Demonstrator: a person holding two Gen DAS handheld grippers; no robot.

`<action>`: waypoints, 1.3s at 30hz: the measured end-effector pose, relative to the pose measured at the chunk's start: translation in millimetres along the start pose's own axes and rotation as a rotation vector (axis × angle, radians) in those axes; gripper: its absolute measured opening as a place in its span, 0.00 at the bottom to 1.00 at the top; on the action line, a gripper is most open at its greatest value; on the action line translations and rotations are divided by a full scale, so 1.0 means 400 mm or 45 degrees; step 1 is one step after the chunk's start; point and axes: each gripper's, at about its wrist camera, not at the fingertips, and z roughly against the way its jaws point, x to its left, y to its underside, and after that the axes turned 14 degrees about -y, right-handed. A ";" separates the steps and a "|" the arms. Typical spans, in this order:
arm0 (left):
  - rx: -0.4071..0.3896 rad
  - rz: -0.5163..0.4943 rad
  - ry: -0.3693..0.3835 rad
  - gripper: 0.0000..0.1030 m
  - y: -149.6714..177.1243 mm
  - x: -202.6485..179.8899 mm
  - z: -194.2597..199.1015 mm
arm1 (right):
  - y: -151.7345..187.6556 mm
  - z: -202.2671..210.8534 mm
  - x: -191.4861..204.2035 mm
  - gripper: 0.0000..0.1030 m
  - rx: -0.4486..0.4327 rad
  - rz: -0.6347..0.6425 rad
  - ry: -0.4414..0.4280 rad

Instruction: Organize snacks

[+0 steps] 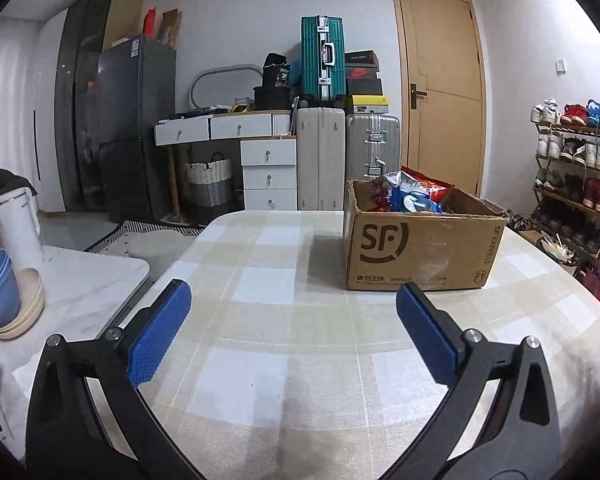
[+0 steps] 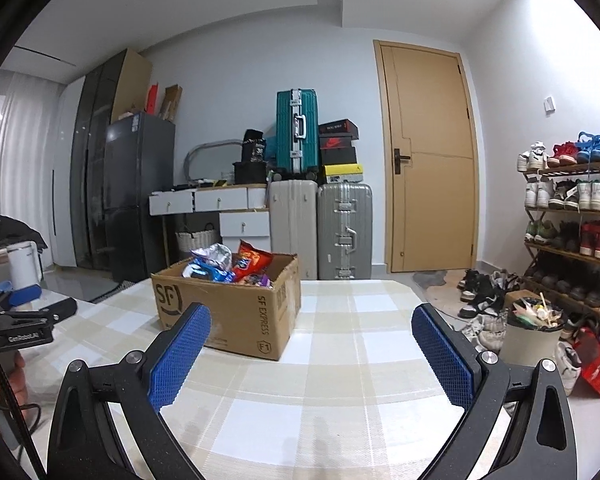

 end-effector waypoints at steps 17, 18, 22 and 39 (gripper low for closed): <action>-0.031 0.030 -0.029 1.00 -0.007 -0.002 0.026 | -0.011 0.010 0.006 0.99 -0.032 0.004 0.117; -0.031 0.031 -0.027 1.00 -0.009 0.000 0.029 | -0.011 0.010 0.006 0.99 -0.032 0.004 0.117; -0.030 0.030 -0.028 1.00 -0.008 -0.002 0.027 | -0.011 0.018 0.003 0.99 -0.037 -0.012 0.119; -0.026 0.028 -0.027 1.00 -0.001 -0.004 0.023 | -0.013 0.024 0.013 0.99 -0.052 -0.005 0.007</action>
